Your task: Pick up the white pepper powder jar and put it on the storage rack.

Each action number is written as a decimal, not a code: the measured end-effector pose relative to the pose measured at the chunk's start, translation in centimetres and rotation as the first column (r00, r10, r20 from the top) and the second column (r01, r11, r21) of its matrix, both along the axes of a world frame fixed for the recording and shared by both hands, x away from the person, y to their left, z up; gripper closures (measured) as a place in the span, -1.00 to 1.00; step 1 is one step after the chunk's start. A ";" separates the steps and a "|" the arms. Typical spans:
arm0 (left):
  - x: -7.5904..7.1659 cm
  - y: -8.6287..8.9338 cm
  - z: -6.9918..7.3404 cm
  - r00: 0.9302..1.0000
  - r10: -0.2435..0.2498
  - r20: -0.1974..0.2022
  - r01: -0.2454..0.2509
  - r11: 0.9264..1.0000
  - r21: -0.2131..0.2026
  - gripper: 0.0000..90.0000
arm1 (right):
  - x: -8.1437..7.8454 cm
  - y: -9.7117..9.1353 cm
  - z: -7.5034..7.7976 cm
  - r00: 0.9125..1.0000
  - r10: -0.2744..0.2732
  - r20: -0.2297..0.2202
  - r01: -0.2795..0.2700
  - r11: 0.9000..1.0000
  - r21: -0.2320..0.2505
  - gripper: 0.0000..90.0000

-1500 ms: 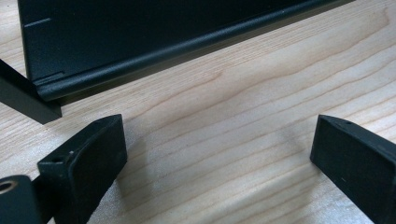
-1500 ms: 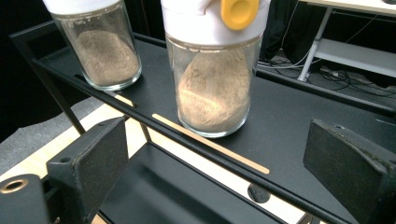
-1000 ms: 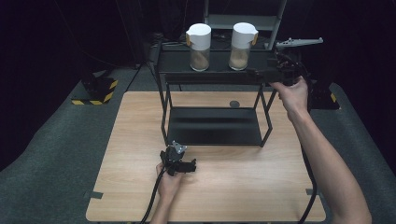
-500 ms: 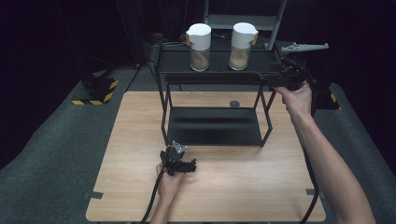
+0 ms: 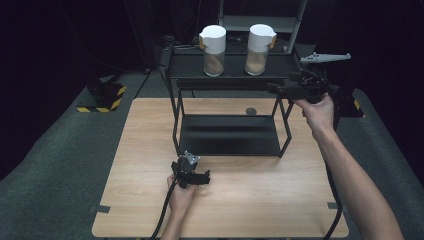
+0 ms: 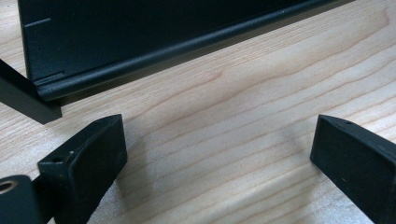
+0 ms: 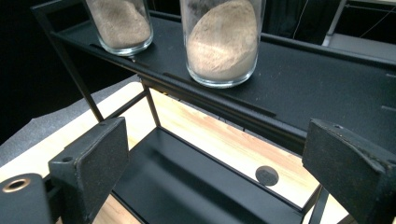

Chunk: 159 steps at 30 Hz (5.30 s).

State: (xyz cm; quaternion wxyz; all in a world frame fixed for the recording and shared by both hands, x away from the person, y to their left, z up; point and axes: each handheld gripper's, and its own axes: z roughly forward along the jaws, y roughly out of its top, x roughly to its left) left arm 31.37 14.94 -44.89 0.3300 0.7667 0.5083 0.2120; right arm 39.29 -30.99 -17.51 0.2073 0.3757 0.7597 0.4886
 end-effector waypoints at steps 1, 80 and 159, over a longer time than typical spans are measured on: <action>0.0 0.0 0.0 1.000 0.000 0.001 0.000 1.000 0.002 -0.91 | -0.1 -0.1 -0.1 1.000 0.002 0.000 -0.002 1.000 0.001 -0.85; 0.0 0.0 0.0 1.000 0.001 0.000 -0.001 1.000 0.000 -0.91 | -1.4 -2.7 -9.0 0.995 0.001 -0.100 0.004 0.998 0.055 -0.83; 0.0 0.0 0.0 1.000 0.001 0.000 -0.001 1.000 0.001 -0.92 | -3.4 -0.2 -24.4 0.963 -0.064 -0.261 0.035 0.993 -0.116 -0.81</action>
